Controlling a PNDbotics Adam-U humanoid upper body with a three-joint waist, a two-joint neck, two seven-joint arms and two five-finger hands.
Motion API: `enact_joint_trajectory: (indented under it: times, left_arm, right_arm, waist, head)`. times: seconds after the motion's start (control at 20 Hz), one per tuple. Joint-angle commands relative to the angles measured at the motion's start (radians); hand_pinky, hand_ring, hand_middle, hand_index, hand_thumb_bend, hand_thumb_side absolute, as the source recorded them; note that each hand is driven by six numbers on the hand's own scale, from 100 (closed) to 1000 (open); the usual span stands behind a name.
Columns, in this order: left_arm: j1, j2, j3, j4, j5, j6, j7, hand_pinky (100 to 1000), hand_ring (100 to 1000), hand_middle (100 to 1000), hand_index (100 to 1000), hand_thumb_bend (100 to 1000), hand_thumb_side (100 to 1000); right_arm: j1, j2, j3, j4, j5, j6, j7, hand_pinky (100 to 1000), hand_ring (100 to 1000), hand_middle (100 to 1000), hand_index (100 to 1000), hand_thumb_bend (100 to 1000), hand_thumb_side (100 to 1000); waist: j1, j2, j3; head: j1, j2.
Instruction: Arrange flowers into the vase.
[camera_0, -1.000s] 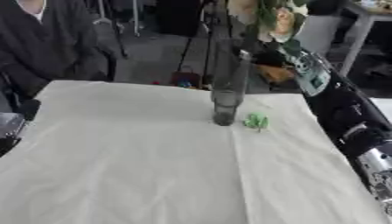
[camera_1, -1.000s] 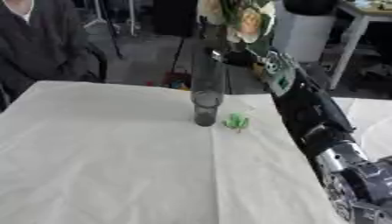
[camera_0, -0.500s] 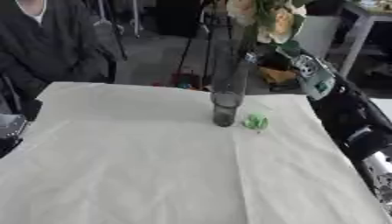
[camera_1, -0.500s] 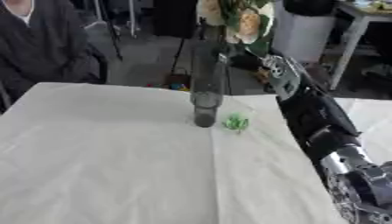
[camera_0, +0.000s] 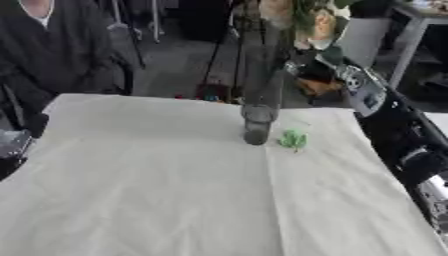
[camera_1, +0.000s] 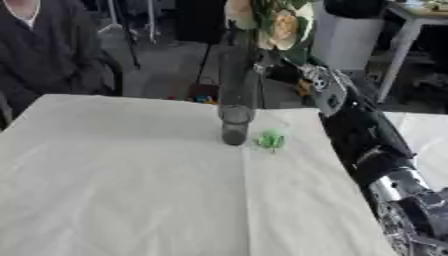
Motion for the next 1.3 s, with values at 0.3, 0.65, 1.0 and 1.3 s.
enact_joint_trajectory:
  times: [0.3, 0.65, 1.0, 1.3]
  left_arm:
    - [-0.002, 0.020, 0.020, -0.009, -0.006, 0.002, 0.013, 611, 423, 467, 387, 756, 335]
    - [0.009, 0.020, 0.029, -0.007, -0.011, 0.006, 0.022, 613, 424, 468, 386, 763, 341]
    - [0.020, 0.018, 0.042, -0.004, -0.017, 0.011, 0.026, 626, 436, 479, 392, 775, 355]
    - [0.026, 0.018, 0.048, -0.004, -0.023, 0.012, 0.020, 639, 454, 495, 399, 851, 424]
  right_arm:
    - [0.022, -0.086, -0.012, -0.033, -0.058, -0.022, 0.002, 1000, 1000, 986, 1000, 392, 928]
    - [0.078, -0.125, -0.001, -0.111, -0.152, -0.054, 0.037, 1000, 1000, 985, 1000, 374, 909]
    - [0.171, -0.185, 0.017, -0.252, -0.294, -0.079, 0.073, 1000, 1000, 976, 1000, 355, 875]
    - [0.270, -0.244, 0.026, -0.401, -0.443, -0.076, 0.090, 1000, 1000, 969, 1000, 336, 849]
  waist:
    - [0.002, -0.011, -0.029]
    - [0.004, -0.012, -0.054]
    - [0.003, -0.008, -0.078]
    - [0.001, 0.000, -0.095]
  head:
    - [0.019, -0.006]
    - [0.036, -0.009]
    - [0.054, -0.014]
    - [0.063, -0.016]
